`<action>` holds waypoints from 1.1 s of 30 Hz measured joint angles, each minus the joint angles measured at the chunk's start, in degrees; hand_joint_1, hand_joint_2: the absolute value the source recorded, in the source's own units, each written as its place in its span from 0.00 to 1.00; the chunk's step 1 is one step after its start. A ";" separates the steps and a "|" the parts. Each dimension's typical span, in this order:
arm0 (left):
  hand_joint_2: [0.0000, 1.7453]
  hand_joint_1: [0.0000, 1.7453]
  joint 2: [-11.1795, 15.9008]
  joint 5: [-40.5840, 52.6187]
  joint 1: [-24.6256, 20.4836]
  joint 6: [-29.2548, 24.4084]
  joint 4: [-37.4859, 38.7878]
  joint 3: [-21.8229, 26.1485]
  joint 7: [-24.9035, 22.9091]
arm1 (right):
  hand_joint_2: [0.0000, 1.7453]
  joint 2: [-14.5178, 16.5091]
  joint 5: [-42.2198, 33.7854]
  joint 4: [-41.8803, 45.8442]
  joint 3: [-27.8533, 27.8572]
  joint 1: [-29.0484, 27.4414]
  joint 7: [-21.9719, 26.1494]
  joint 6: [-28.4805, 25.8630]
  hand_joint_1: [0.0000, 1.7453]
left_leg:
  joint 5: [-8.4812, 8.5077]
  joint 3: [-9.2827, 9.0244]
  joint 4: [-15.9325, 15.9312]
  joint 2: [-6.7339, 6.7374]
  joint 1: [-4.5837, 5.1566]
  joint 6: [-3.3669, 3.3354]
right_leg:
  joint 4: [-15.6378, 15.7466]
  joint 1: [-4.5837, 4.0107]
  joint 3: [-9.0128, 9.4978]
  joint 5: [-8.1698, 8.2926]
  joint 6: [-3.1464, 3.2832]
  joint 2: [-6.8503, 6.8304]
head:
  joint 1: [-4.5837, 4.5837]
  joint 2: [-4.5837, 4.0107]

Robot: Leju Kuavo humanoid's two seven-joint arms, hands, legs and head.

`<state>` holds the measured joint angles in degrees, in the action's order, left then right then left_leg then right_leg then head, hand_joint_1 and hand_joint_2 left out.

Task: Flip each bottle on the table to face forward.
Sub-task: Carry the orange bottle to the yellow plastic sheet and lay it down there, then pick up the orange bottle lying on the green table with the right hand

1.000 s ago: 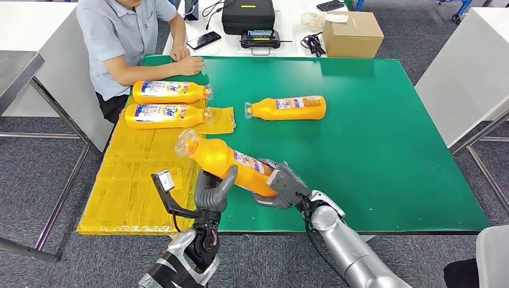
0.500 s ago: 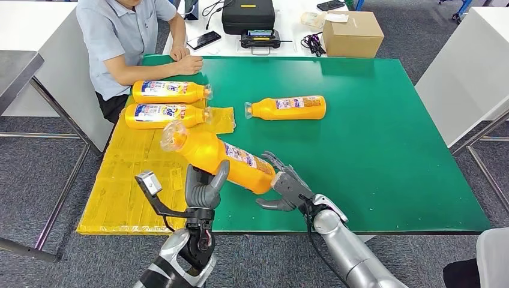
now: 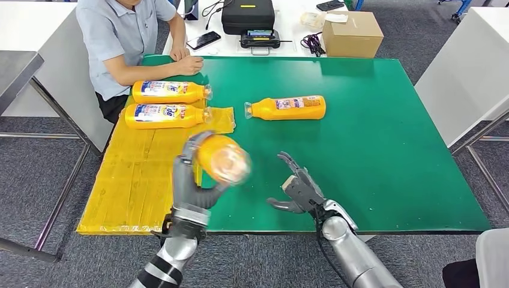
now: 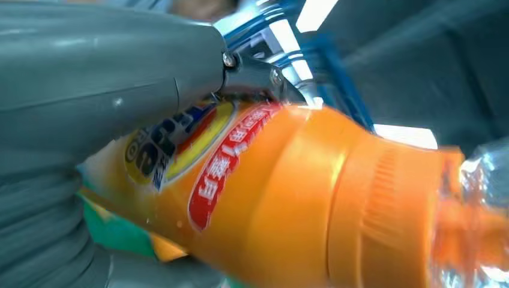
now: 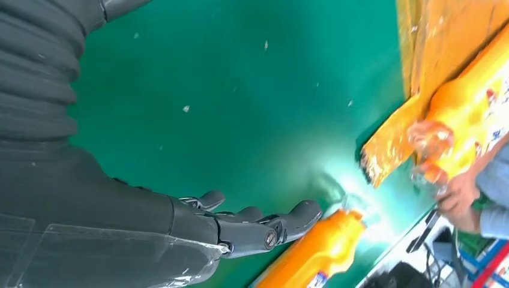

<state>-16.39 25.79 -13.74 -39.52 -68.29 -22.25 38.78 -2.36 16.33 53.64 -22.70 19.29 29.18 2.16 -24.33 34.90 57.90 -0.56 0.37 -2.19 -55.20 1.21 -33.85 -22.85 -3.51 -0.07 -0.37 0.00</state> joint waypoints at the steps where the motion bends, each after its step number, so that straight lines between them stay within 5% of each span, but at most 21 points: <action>1: 1.00 1.00 -0.21 4.74 -0.12 -0.13 0.73 1.60 -0.02 | 1.00 -0.05 0.09 0.01 0.40 -0.06 0.13 -0.09 0.00 | 0.00 0.00 0.00 0.01 0.01 0.00 | 0.00 0.00 0.00 0.00 0.00 0.00 | 0.00 0.00; 11: 1.00 1.00 -1.16 3.61 -0.60 -0.67 3.76 7.46 -0.08 | 1.00 -0.27 0.29 0.17 1.88 -0.35 0.28 -0.20 0.00 | 0.00 0.00 0.00 0.00 0.00 0.00 | 0.00 0.00 -0.02 0.00 0.00 0.00 | 0.01 0.00; 18: 1.00 1.00 -2.53 30.08 -0.87 -0.67 4.16 14.19 -2.11 | 1.00 -0.28 0.94 0.17 2.55 -0.38 0.99 0.42 0.00 | 0.00 0.02 0.00 0.00 0.02 0.00 | 0.00 0.01 -0.01 0.00 0.00 0.00 | -0.01 0.00; 25: 1.00 1.00 -1.18 47.16 -4.08 -0.67 10.12 19.11 -13.86 | 1.00 -0.25 1.14 0.17 3.20 -0.30 1.61 2.00 0.00 | 0.02 0.00 0.00 -0.01 -0.01 0.01 | -0.01 -0.01 0.00 0.01 0.00 -0.01 | -0.01 0.00; 33: 1.00 1.00 6.16 59.11 -10.75 -0.67 24.10 14.02 -30.05 | 1.00 -0.25 1.53 0.17 3.81 -0.25 2.56 3.38 0.00 | 0.06 0.01 0.00 -0.01 -0.01 -0.01 | -0.03 0.00 -0.01 0.01 0.00 -0.01 | -0.01 0.00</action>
<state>-10.23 84.90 -24.49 -40.19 -44.19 -8.23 8.73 -2.61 17.86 53.81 -18.90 19.04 31.75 5.54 -24.28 34.90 57.90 -0.57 0.36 -2.19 -55.23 1.21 -33.86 -22.84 -3.51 -0.08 -0.37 0.00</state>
